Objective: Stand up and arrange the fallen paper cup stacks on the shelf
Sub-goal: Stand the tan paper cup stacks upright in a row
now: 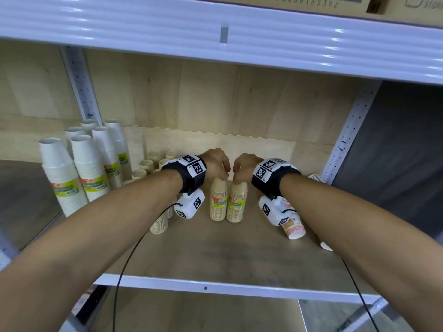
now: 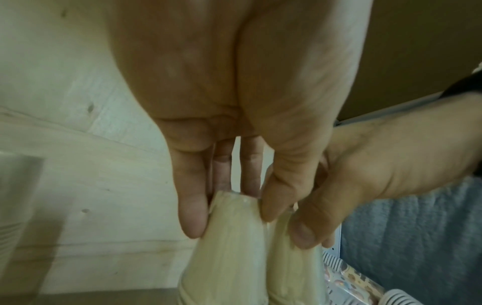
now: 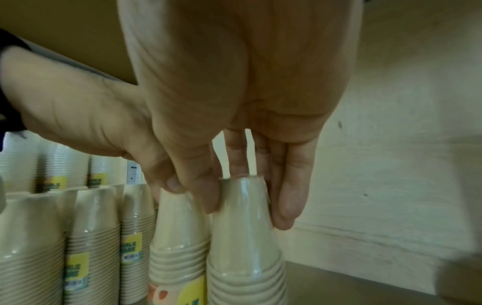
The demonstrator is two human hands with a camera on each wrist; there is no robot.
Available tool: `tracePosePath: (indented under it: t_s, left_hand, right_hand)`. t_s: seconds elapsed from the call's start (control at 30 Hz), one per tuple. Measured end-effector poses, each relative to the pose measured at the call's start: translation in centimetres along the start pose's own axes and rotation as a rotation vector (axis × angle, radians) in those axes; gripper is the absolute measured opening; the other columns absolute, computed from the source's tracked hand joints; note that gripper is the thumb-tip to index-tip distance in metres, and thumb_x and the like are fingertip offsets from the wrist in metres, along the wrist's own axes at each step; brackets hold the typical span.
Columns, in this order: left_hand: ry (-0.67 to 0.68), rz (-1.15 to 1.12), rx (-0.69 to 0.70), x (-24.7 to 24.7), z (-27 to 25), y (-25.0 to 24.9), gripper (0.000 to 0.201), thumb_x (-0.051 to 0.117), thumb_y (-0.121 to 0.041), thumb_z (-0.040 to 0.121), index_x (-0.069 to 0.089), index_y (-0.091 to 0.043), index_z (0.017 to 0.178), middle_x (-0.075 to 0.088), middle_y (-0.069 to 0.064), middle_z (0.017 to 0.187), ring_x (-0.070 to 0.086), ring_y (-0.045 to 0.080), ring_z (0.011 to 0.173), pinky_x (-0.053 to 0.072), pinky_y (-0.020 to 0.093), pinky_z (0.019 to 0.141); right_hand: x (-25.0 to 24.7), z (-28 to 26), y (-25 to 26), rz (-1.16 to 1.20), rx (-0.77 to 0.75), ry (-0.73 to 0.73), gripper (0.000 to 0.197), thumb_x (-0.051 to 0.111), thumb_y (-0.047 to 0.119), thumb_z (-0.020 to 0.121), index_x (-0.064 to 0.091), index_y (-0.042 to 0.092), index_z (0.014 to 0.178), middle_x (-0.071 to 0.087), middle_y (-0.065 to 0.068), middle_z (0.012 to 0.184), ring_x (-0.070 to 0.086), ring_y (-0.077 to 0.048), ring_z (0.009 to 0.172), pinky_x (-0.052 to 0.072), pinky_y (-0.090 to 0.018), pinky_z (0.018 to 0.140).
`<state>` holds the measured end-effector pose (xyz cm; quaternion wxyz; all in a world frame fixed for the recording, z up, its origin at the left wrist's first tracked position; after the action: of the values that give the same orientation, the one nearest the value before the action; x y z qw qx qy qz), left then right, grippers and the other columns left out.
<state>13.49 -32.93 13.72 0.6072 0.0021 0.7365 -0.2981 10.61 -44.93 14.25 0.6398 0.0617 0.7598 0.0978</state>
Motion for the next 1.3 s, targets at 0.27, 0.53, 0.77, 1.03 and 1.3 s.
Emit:
tracePosePath:
  t_s: [0.27, 0.53, 0.77, 1.03, 1.3]
  left_hand:
    - [0.135, 0.012, -0.137, -2.4, -4.5, 1.6, 0.029, 0.070, -0.010, 0.080, 0.070, -0.018, 0.108, 0.068, 0.003, 0.097, 0.068, 0.019, 0.073, 0.057, 0.022, 0.058]
    - [0.192, 0.011, -0.211, -4.0, -10.1, 5.6, 0.021, 0.070, -0.004, 0.080, 0.071, -0.012, 0.099, 0.064, 0.011, 0.089, 0.067, 0.028, 0.078, 0.060, 0.030, 0.063]
    - [0.211, 0.040, -0.268, -5.5, -14.2, 9.8, 0.020, 0.071, -0.002, 0.077, 0.071, -0.011, 0.094, 0.063, 0.013, 0.087, 0.062, 0.023, 0.079, 0.060, 0.039, 0.078]
    - [0.129, 0.118, -0.333, -6.4, -16.3, 13.8, 0.025, 0.076, -0.017, 0.070, 0.073, -0.023, 0.094, 0.074, 0.006, 0.095, 0.071, 0.019, 0.085, 0.061, 0.036, 0.078]
    - [0.111, 0.111, -0.286, -5.9, -16.3, 15.0, 0.025, 0.073, -0.010, 0.076, 0.070, -0.022, 0.097, 0.071, 0.005, 0.099, 0.065, 0.014, 0.080, 0.058, 0.032, 0.077]
  right_hand:
    - [0.3, -1.1, 4.5, 0.015, -0.103, 0.120, 0.035, 0.074, 0.014, 0.076, 0.068, 0.004, 0.109, 0.070, -0.012, 0.099, 0.064, -0.019, 0.073, 0.057, -0.033, 0.075]
    - [2.3, -2.5, 10.9, 0.109, -0.228, 0.261, 0.019, 0.077, 0.009, 0.075, 0.069, 0.006, 0.092, 0.063, -0.008, 0.081, 0.063, -0.019, 0.062, 0.052, -0.022, 0.052]
    - [4.3, -3.5, 16.2, 0.132, -0.350, 0.309, 0.019, 0.078, 0.009, 0.077, 0.066, 0.005, 0.091, 0.061, -0.008, 0.078, 0.063, -0.021, 0.062, 0.060, -0.032, 0.063]
    - [4.9, -3.6, 19.4, 0.085, -0.390, 0.238, 0.027, 0.083, 0.017, 0.071, 0.068, 0.007, 0.091, 0.070, -0.011, 0.088, 0.072, -0.030, 0.084, 0.060, -0.047, 0.077]
    - [5.6, -3.0, 20.4, 0.091, -0.383, 0.198, 0.032, 0.083, 0.016, 0.072, 0.068, 0.004, 0.097, 0.068, -0.010, 0.083, 0.072, -0.030, 0.079, 0.062, -0.041, 0.073]
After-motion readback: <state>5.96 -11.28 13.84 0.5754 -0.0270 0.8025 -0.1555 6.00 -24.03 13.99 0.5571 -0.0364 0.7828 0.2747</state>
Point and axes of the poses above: each hand's wrist, its own z-axis towards the middle knuckle, its own x-axis out of the palm, y = z × x, the point moved 4 cm from there along z, towards the middle knuckle
